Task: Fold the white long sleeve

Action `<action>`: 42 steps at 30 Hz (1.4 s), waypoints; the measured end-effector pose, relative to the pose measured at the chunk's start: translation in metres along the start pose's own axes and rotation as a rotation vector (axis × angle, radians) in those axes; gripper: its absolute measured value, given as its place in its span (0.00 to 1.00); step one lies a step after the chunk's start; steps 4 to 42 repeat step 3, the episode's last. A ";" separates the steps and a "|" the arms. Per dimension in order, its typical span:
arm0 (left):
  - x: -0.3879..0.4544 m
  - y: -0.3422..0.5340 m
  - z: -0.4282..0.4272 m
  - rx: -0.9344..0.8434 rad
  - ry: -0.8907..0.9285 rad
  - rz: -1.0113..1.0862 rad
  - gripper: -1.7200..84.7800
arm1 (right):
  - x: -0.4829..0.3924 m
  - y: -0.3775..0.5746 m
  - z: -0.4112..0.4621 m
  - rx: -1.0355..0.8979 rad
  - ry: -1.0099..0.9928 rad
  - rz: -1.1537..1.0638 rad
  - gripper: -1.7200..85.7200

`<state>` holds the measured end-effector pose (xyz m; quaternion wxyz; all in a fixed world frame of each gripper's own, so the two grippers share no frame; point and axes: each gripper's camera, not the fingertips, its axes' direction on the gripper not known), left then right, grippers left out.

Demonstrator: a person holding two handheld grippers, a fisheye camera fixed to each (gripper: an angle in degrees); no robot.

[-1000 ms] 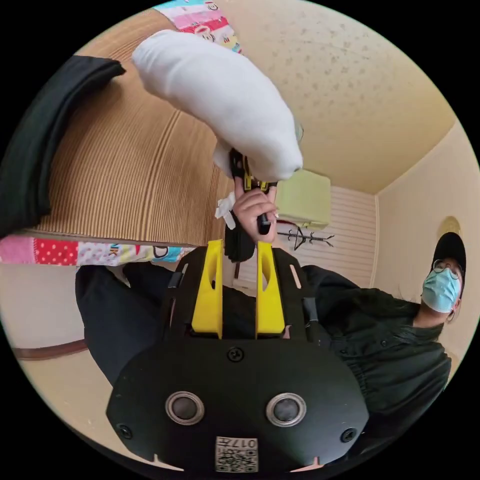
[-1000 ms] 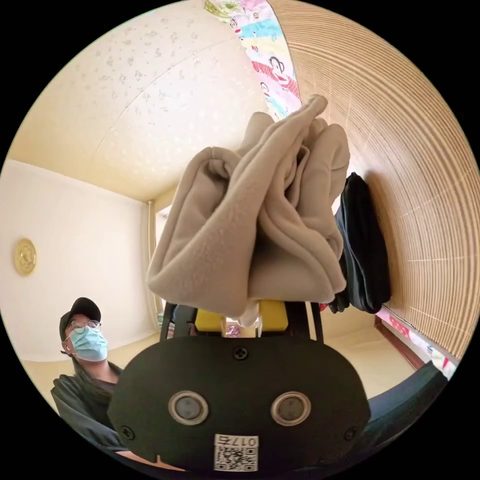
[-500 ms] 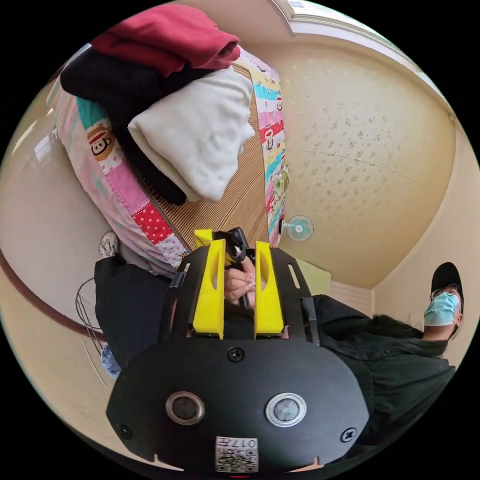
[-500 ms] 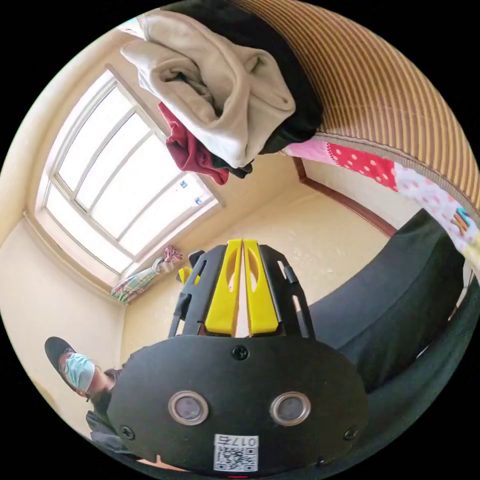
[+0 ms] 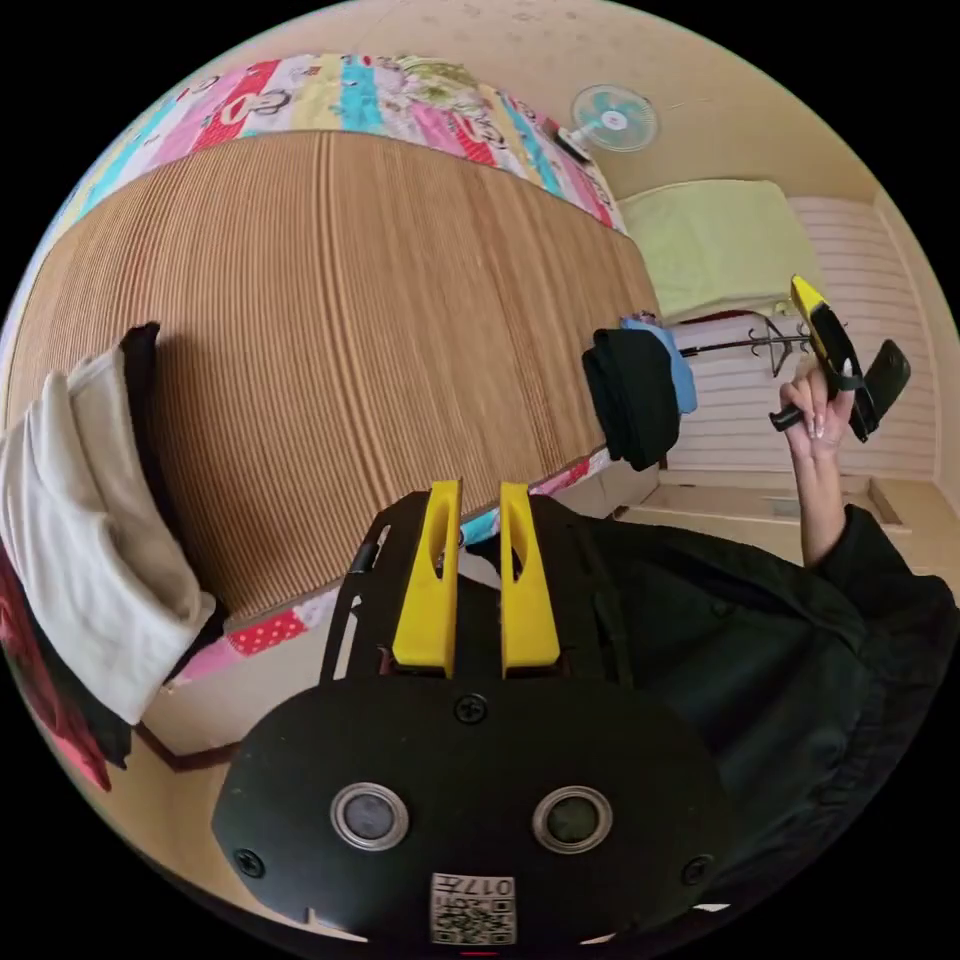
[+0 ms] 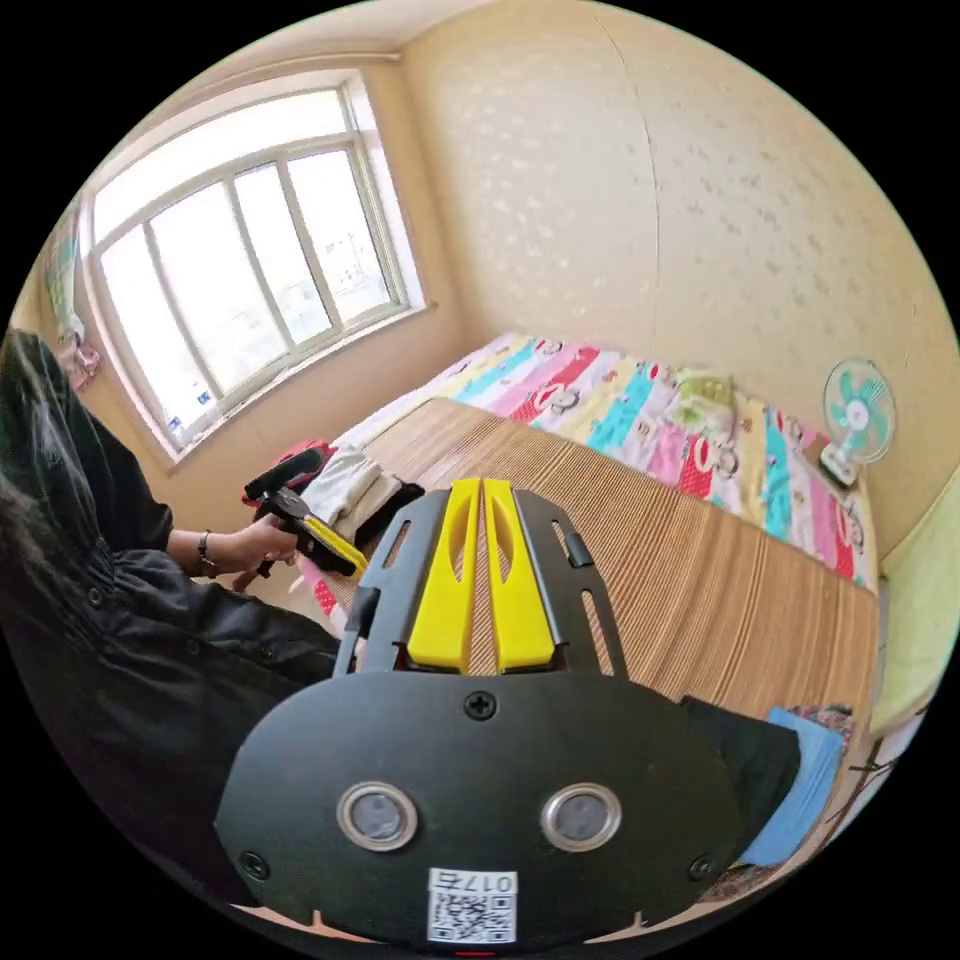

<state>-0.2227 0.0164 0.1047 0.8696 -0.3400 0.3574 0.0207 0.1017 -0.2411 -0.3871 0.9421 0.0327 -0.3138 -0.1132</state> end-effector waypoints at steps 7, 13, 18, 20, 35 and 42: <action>0.057 -0.022 0.022 0.148 0.220 0.133 0.08 | 0.016 0.057 -0.054 0.083 0.266 0.086 0.03; 0.057 -0.022 0.022 0.148 0.220 0.133 0.08 | 0.016 0.057 -0.054 0.083 0.266 0.086 0.03; 0.057 -0.022 0.022 0.148 0.220 0.133 0.08 | 0.016 0.057 -0.054 0.083 0.266 0.086 0.03; 0.057 -0.022 0.022 0.148 0.220 0.133 0.08 | 0.016 0.057 -0.054 0.083 0.266 0.086 0.03; 0.057 -0.022 0.022 0.148 0.220 0.133 0.08 | 0.016 0.057 -0.054 0.083 0.266 0.086 0.03; 0.057 -0.022 0.022 0.148 0.220 0.133 0.08 | 0.016 0.057 -0.054 0.083 0.266 0.086 0.03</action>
